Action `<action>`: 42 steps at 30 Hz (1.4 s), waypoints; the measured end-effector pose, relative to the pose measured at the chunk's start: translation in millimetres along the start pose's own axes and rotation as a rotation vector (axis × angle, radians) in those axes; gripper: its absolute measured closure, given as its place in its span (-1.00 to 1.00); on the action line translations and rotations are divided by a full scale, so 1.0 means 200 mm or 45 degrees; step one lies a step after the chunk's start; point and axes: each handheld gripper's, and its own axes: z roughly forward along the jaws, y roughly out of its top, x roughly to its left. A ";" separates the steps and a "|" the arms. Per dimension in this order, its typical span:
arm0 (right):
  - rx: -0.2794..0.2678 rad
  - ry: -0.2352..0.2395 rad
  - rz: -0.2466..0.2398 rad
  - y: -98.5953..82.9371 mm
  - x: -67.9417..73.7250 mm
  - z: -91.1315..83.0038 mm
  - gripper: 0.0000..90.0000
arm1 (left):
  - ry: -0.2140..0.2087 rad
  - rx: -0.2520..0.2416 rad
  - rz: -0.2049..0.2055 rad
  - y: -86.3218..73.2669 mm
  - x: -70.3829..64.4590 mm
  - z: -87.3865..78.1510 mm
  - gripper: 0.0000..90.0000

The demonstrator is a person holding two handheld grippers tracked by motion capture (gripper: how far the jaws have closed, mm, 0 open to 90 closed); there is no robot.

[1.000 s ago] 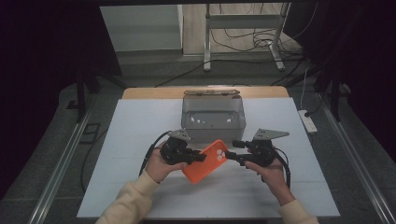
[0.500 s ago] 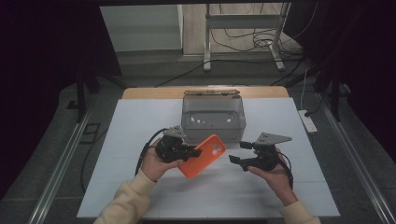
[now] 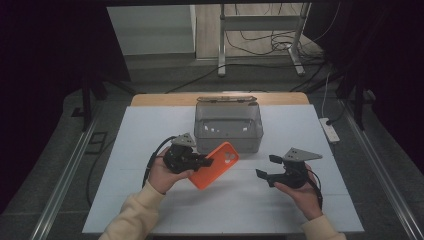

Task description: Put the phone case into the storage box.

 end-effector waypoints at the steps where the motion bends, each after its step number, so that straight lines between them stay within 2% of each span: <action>1: -0.004 -0.001 0.005 -0.01 -0.01 0.00 -0.56 | 0.001 -0.001 -0.005 0.00 0.00 0.00 0.77; 13: -0.001 -0.035 0.054 -0.07 -0.04 -0.05 -0.57 | 0.022 -0.039 -0.013 0.00 0.01 -0.06 0.77; 34: 0.017 -0.054 0.057 -0.11 -0.06 -0.06 -0.57 | 0.052 -0.063 -0.033 0.01 0.01 -0.09 0.77; 42: 0.018 -0.051 0.056 -0.12 -0.06 -0.05 -0.57 | 0.071 -0.067 -0.046 0.04 0.01 -0.09 0.77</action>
